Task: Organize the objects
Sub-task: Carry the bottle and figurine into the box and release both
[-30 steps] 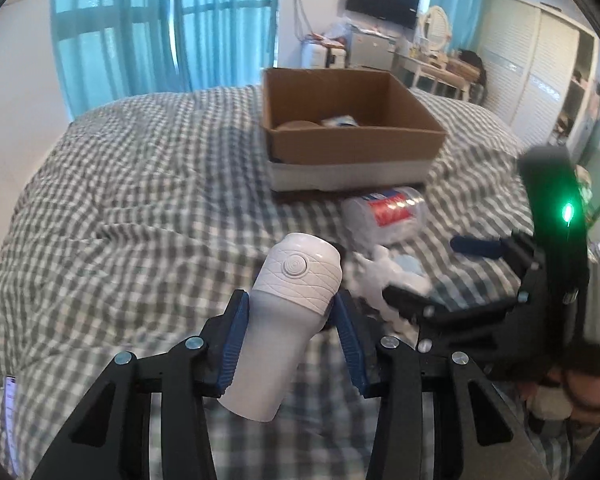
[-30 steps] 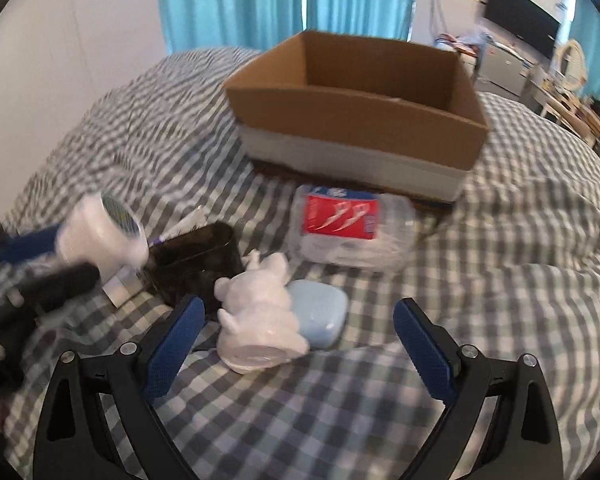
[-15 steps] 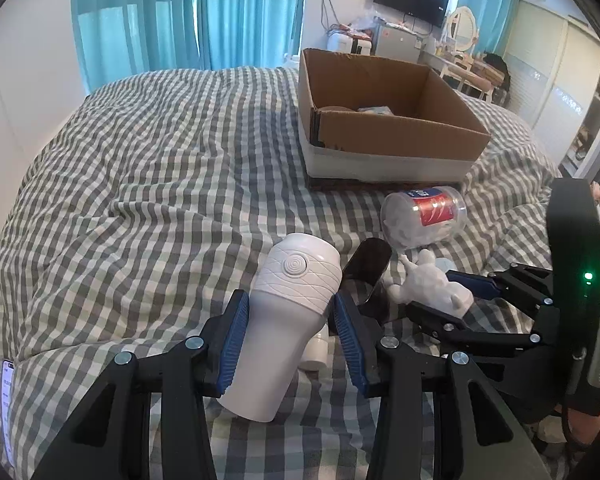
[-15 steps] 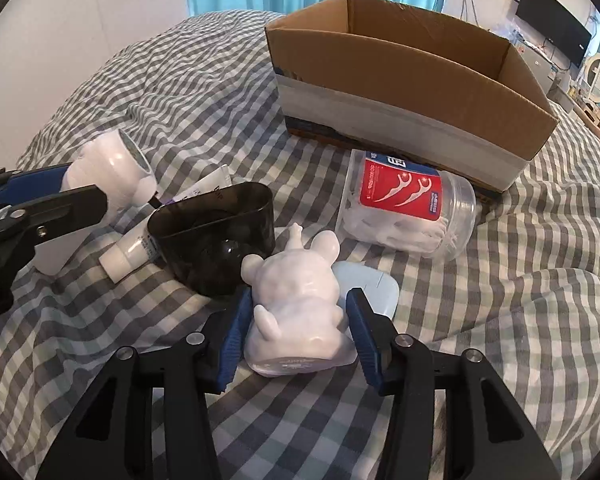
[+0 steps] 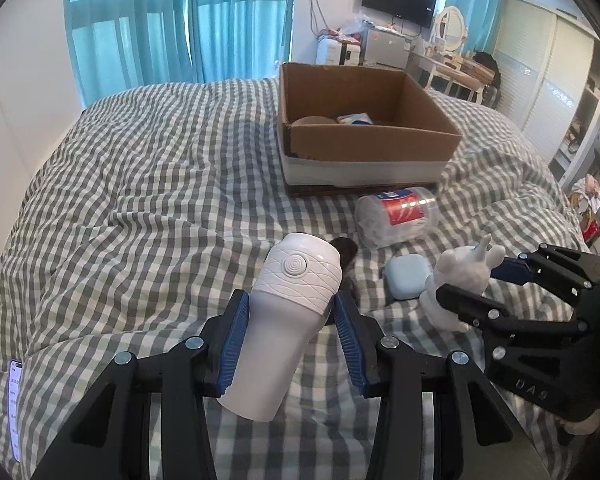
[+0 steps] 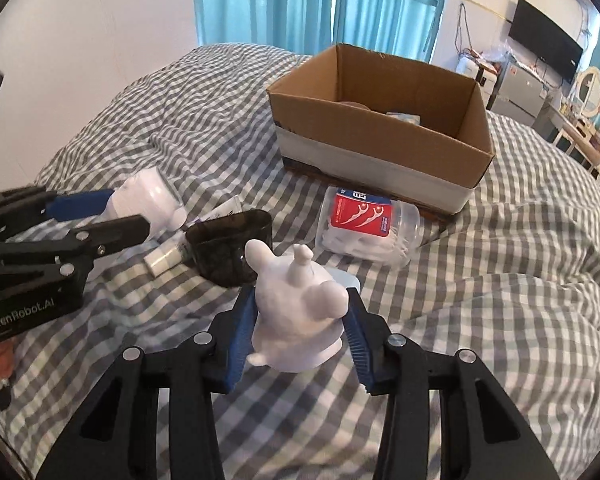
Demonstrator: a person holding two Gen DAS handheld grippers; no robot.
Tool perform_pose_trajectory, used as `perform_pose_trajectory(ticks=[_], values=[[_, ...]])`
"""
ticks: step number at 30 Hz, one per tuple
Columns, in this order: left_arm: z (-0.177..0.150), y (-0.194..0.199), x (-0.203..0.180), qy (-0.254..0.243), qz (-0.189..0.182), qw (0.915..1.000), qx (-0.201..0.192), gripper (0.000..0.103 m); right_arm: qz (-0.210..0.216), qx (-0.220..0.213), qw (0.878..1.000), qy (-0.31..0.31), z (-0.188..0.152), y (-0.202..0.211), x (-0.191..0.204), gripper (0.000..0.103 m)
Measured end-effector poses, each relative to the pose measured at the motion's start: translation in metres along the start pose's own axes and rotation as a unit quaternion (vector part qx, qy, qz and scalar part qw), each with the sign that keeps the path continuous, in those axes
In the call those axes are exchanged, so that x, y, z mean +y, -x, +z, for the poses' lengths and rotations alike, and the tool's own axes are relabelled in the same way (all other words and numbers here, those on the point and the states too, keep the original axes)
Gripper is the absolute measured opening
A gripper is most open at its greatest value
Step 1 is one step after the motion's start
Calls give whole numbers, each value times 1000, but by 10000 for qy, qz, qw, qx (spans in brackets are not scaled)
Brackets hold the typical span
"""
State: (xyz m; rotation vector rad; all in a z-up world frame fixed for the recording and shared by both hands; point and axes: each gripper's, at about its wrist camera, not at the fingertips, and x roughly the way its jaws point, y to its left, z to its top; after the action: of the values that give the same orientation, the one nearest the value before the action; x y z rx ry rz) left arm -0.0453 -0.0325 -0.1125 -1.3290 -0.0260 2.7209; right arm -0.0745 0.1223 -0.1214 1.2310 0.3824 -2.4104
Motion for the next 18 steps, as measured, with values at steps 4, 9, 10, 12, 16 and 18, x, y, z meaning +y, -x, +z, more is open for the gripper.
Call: perform_pose_trajectory(ticks=[4, 9, 10, 12, 16, 18], values=[[-1, 10, -8, -66, -5, 10000, -74, 45, -18, -135, 9999, 28, -4, 16, 4, 43], [0, 28, -15, -69, -36, 9998, -198, 45, -97, -375, 9992, 98, -6, 46, 7, 43], [1, 31, -16, -75, -43, 9997, -224, 45, -114, -424, 9990, 108, -5, 52, 8, 43], [3, 40, -19, -92, -70, 9995, -298, 45, -136, -517, 9985, 118, -4, 64, 8, 43], [12, 55, -25, -145, -124, 9988, -442, 45, -184, -703, 9973, 114, -1, 87, 8, 43], [19, 64, -29, -181, -145, 9982, -556, 45, -208, -788, 9966, 123, 4, 96, 7, 43]])
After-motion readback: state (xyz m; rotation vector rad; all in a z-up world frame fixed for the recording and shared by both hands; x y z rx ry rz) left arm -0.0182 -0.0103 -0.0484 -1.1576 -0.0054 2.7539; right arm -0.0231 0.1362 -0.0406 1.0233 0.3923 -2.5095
